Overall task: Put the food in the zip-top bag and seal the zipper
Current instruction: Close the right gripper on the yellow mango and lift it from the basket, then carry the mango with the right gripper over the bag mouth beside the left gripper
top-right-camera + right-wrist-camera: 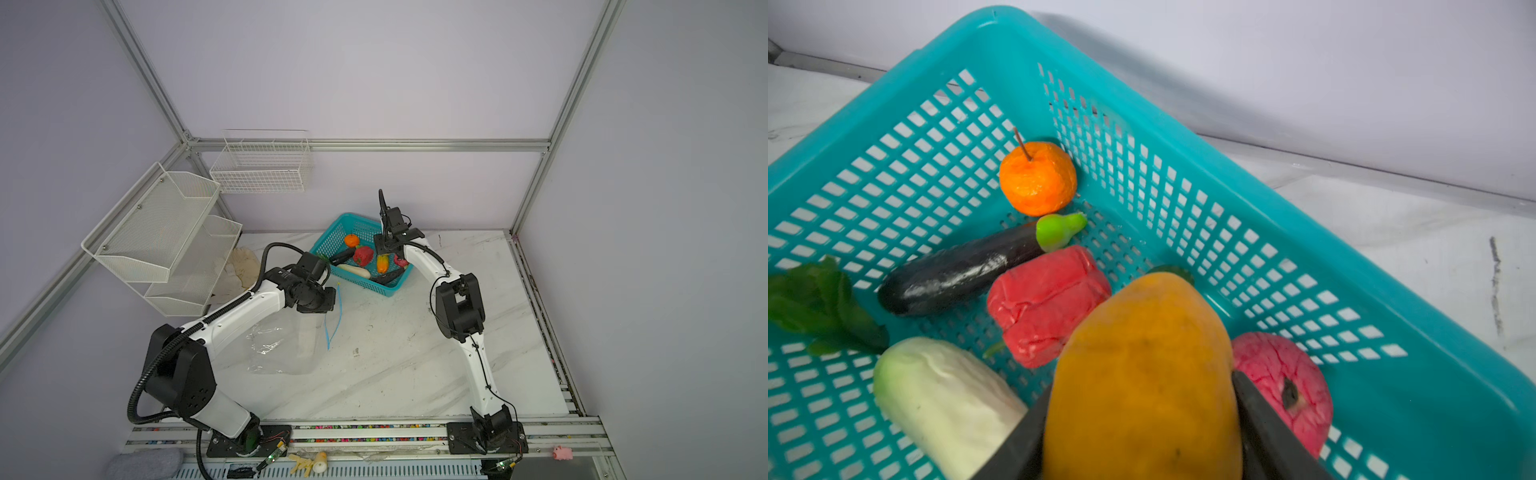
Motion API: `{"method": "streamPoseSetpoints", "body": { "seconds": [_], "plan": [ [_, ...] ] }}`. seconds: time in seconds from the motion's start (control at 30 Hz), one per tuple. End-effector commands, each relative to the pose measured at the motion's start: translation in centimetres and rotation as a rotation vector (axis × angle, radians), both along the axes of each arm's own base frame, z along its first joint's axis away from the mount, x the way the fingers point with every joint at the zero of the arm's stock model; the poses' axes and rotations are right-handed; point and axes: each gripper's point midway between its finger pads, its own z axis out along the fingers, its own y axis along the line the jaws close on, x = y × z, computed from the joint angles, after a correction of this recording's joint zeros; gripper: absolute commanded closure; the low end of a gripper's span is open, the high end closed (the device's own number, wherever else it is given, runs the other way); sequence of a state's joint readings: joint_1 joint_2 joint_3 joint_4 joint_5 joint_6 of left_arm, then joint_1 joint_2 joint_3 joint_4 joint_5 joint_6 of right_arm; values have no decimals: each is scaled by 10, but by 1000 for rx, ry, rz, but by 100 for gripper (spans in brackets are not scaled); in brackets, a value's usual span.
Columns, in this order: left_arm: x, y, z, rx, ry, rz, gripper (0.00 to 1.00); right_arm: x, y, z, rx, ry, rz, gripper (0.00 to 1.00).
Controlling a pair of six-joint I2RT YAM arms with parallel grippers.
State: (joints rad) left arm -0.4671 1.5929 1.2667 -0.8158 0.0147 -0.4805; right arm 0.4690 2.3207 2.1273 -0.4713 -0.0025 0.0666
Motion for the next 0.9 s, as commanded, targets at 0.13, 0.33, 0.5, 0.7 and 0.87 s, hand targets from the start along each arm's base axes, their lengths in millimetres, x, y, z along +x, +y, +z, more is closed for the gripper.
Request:
{"method": "streamPoseSetpoints", "body": {
  "seconds": [0.13,0.33,0.5,0.7,0.87],
  "plan": [
    [10,-8,37,-70,-99,15,100,-49,1,69,221,-15,38,41],
    [12,-10,38,-80,-100,19,100,-106,12,84,398,86,123,41],
    [15,-13,41,-100,-105,27,100,-152,29,79,567,226,156,43],
    [16,-15,42,-116,-109,32,100,-190,54,74,708,335,206,44],
    [16,-16,44,-120,-113,35,100,-213,81,58,724,410,216,44]
  ]
}}
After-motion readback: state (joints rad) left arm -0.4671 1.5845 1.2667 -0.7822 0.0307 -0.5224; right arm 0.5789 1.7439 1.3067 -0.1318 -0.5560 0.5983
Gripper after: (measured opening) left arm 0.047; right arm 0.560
